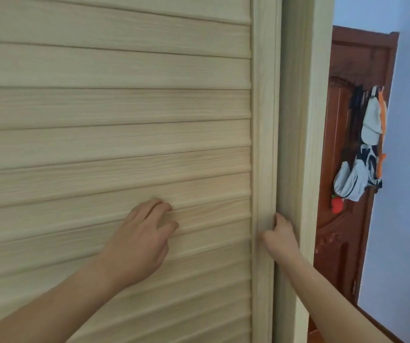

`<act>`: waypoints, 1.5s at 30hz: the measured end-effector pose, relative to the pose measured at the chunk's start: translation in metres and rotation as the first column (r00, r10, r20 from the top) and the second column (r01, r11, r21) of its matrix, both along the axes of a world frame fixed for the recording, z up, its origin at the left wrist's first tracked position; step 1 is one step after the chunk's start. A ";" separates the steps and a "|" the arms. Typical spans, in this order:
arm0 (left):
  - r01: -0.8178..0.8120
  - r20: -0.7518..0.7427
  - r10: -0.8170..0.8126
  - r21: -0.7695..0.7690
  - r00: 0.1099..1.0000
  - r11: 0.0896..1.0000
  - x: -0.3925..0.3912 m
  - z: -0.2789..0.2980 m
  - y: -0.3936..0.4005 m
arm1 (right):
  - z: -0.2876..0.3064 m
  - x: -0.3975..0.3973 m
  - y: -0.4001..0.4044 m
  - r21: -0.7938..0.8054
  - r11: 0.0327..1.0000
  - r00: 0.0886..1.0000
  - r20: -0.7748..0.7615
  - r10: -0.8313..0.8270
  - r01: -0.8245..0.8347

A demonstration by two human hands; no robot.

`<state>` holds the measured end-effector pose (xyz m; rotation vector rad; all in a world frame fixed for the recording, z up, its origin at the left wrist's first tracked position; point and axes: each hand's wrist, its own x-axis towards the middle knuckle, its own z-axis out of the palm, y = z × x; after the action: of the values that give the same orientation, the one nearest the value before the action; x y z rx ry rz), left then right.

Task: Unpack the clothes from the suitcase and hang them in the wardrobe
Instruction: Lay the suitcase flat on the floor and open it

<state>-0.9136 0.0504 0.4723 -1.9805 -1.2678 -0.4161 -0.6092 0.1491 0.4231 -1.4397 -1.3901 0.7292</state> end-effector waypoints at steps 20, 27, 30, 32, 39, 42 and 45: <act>-0.488 -0.149 0.509 0.158 0.847 0.858 -0.009 0.048 0.001 | 0.033 -0.048 -0.003 0.157 0.792 0.790 0.314 0.526 -0.589; -0.731 -0.170 0.747 0.156 0.643 0.665 -0.093 0.056 -0.069 | 0.085 -0.084 -0.002 0.215 0.706 0.722 0.389 0.573 -0.675; -0.813 -0.185 0.824 0.148 0.536 0.563 -0.128 0.055 -0.096 | 0.102 -0.095 0.000 0.249 0.692 0.720 0.415 0.557 -0.678; -0.868 -0.160 0.879 0.157 0.449 0.472 -0.147 0.053 -0.110 | 0.114 -0.101 0.001 0.250 0.689 0.718 0.420 0.556 -0.680; -0.992 -0.093 0.989 0.044 0.113 0.117 -0.219 0.052 -0.155 | 0.133 -0.127 0.002 0.237 0.656 0.675 0.475 0.565 -0.716; -0.991 -0.181 0.978 0.066 0.101 0.115 -0.226 0.056 -0.150 | 0.137 -0.138 0.003 0.231 0.641 0.653 0.507 0.562 -0.732; -0.991 -0.173 0.979 0.057 0.108 0.119 -0.224 0.055 -0.150 | 0.142 -0.147 0.001 0.231 0.643 0.652 0.517 0.555 -0.731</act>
<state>-1.1380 -0.1000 0.5270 -0.6933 -2.1640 0.5230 -0.7563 0.1501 0.5654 -0.7096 -2.3093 0.5160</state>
